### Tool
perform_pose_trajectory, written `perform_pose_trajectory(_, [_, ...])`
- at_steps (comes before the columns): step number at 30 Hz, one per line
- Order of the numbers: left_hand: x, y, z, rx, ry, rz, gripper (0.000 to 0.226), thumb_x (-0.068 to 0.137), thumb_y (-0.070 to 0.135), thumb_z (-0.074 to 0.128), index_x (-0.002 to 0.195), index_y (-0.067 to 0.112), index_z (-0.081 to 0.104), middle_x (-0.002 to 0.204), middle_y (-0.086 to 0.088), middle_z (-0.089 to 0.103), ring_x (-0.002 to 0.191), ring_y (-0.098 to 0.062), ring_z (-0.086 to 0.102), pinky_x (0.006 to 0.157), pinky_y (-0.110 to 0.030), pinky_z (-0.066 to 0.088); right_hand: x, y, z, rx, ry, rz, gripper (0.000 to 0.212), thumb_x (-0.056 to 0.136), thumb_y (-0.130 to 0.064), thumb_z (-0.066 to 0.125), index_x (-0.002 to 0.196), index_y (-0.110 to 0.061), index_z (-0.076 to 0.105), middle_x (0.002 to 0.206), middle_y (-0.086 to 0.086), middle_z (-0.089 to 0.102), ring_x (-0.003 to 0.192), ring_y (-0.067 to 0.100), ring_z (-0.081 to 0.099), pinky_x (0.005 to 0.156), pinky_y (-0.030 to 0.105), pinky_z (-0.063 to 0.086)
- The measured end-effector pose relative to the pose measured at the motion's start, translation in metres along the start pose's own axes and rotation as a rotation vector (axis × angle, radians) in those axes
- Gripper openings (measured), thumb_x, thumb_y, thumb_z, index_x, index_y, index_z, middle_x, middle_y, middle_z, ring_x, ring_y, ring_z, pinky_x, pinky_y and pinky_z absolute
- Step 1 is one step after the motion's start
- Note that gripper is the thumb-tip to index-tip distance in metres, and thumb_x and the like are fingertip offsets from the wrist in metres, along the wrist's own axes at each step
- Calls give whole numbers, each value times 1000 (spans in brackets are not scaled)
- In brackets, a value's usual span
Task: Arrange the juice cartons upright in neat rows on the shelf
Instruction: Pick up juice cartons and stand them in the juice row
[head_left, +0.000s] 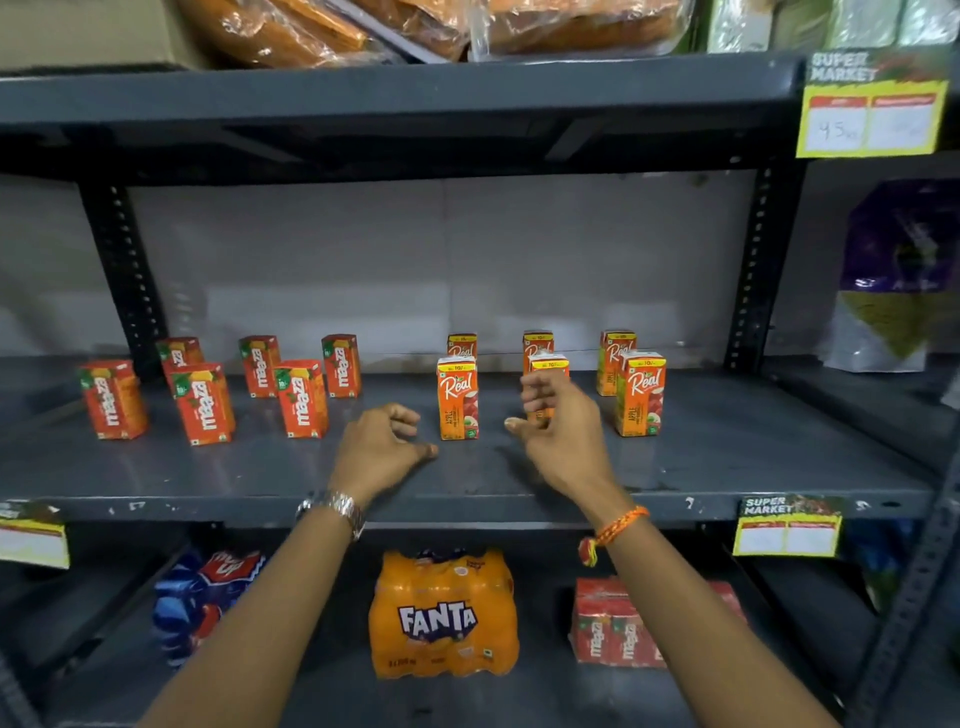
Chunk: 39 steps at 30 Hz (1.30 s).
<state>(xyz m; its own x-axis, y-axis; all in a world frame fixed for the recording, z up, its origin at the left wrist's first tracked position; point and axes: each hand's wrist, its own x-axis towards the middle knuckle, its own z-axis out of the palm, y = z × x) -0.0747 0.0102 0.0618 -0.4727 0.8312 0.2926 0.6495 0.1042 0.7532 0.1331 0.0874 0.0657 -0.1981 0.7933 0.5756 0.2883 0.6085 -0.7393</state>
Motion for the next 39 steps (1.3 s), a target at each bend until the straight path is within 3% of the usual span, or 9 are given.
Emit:
perform_pose_trajectory(3, [24, 11, 8, -107, -180, -78, 80, 62, 23, 92, 131, 14, 52, 121, -3, 62, 113, -23, 61, 102, -42, 50, 5, 7, -17, -43, 124, 57, 69, 73, -11, 82, 129, -20, 45, 127, 1, 52, 120, 17, 53, 100, 33, 51])
perform_pose_trajectory(5, [35, 15, 15, -169, -249, -65, 73, 62, 19, 91, 125, 16, 54, 119, 0, 65, 112, -20, 63, 106, -43, 47, 15, 11, -21, -133, 35, 128, 87, 71, -12, 84, 142, -15, 32, 141, 5, 42, 135, 23, 41, 111, 39, 40])
perform_pose_trajectory(8, [43, 18, 23, -124, -263, -2, 43, 67, 21, 88, 97, 30, 59, 102, 9, 70, 90, -2, 63, 94, -32, 48, 30, 15, -22, -90, -164, 287, 89, 73, -11, 82, 142, -14, 25, 129, 3, 49, 131, 27, 48, 101, 35, 42])
perform_pose_trajectory(10, [47, 16, 27, -87, -253, 18, 35, 73, 21, 85, 100, 26, 63, 111, 2, 71, 88, -3, 62, 86, -26, 46, 35, 19, -22, -106, -250, 343, 78, 80, -12, 77, 139, -14, 26, 127, 6, 56, 127, 29, 53, 97, 35, 43])
perform_pose_trajectory(14, [56, 16, 30, -57, -261, 20, 47, 77, 21, 82, 120, 12, 64, 123, -6, 70, 106, -17, 64, 102, -37, 44, 40, 23, -19, -180, -275, 325, 66, 85, -15, 71, 140, -13, 34, 141, 10, 53, 132, 31, 49, 109, 45, 38])
perform_pose_trajectory(17, [58, 16, 33, -7, -226, 42, 49, 79, 25, 81, 123, 11, 64, 125, -7, 69, 114, -22, 64, 100, -38, 43, 42, 23, -15, -211, -256, 315, 68, 86, -18, 72, 142, -12, 35, 144, 11, 51, 134, 32, 47, 113, 46, 36])
perform_pose_trajectory(29, [60, 9, 31, -38, -265, 88, 52, 78, 22, 80, 125, 8, 63, 126, -9, 69, 116, -22, 63, 106, -41, 43, 41, 29, -16, -218, -215, 321, 66, 83, -23, 74, 140, -12, 42, 142, 10, 54, 133, 30, 49, 111, 47, 38])
perform_pose_trajectory(34, [63, 6, 34, -35, -259, 87, 52, 78, 24, 80, 125, 10, 63, 125, -8, 69, 108, -18, 62, 100, -38, 42, 41, 27, -16, -227, -221, 330, 66, 84, -24, 72, 141, -12, 40, 143, 10, 53, 134, 31, 48, 111, 48, 38])
perform_pose_trajectory(39, [57, 13, 25, -64, -318, 54, 59, 76, 23, 82, 129, 12, 58, 130, -6, 66, 121, -23, 61, 106, -40, 41, 31, 20, -22, -241, -179, 315, 64, 83, -23, 74, 136, -8, 42, 137, 12, 57, 128, 30, 53, 107, 43, 42])
